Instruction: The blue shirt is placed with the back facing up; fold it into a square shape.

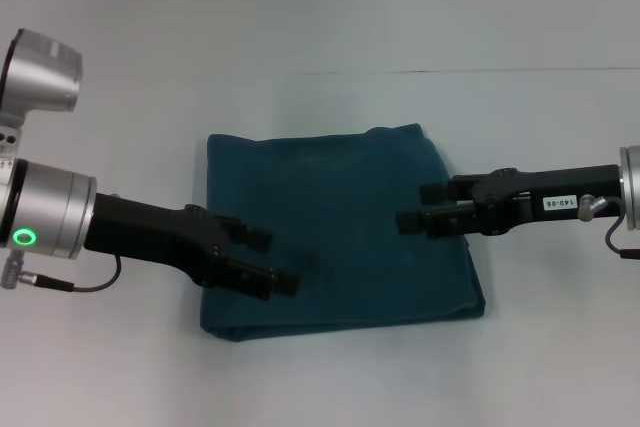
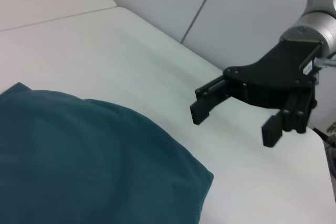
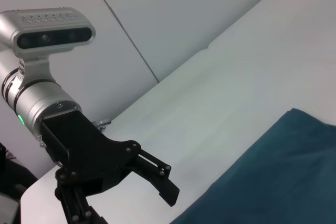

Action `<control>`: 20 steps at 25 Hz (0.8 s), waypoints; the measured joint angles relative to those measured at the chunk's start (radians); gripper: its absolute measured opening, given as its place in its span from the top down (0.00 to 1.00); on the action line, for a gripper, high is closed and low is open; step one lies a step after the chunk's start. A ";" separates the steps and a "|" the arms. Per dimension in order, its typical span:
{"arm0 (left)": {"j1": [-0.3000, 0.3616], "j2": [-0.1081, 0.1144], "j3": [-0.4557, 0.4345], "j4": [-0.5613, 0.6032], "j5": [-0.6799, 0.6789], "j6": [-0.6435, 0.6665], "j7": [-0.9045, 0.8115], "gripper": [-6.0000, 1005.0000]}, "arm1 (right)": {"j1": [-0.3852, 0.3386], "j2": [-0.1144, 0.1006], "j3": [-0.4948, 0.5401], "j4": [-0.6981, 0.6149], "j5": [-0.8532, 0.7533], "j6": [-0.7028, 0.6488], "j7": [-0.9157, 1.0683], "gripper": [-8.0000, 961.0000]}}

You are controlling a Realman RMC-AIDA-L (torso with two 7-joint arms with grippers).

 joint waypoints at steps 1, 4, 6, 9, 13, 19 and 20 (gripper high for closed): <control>0.000 0.000 0.000 0.000 0.000 -0.001 -0.001 0.07 | 0.000 0.001 0.000 0.001 0.000 0.003 -0.002 0.05; 0.001 0.000 0.001 0.000 0.000 -0.004 -0.001 0.07 | 0.000 0.002 0.000 0.001 0.002 0.006 -0.004 0.05; 0.001 0.000 0.002 0.000 0.000 -0.005 -0.001 0.07 | 0.000 0.002 0.000 0.001 0.002 0.006 -0.004 0.05; 0.002 0.000 0.003 0.000 0.000 -0.006 -0.002 0.07 | -0.001 0.003 0.000 0.001 0.006 0.006 -0.005 0.05; 0.002 0.000 0.004 0.000 0.000 -0.006 -0.002 0.07 | 0.000 0.003 -0.001 0.001 0.008 0.007 -0.006 0.05; 0.002 0.000 0.004 0.000 0.000 -0.011 -0.013 0.07 | 0.000 0.003 -0.001 0.001 0.008 0.007 -0.007 0.05; 0.002 0.000 0.004 0.000 0.000 -0.011 -0.014 0.07 | 0.000 0.002 -0.001 0.001 0.008 0.007 -0.007 0.05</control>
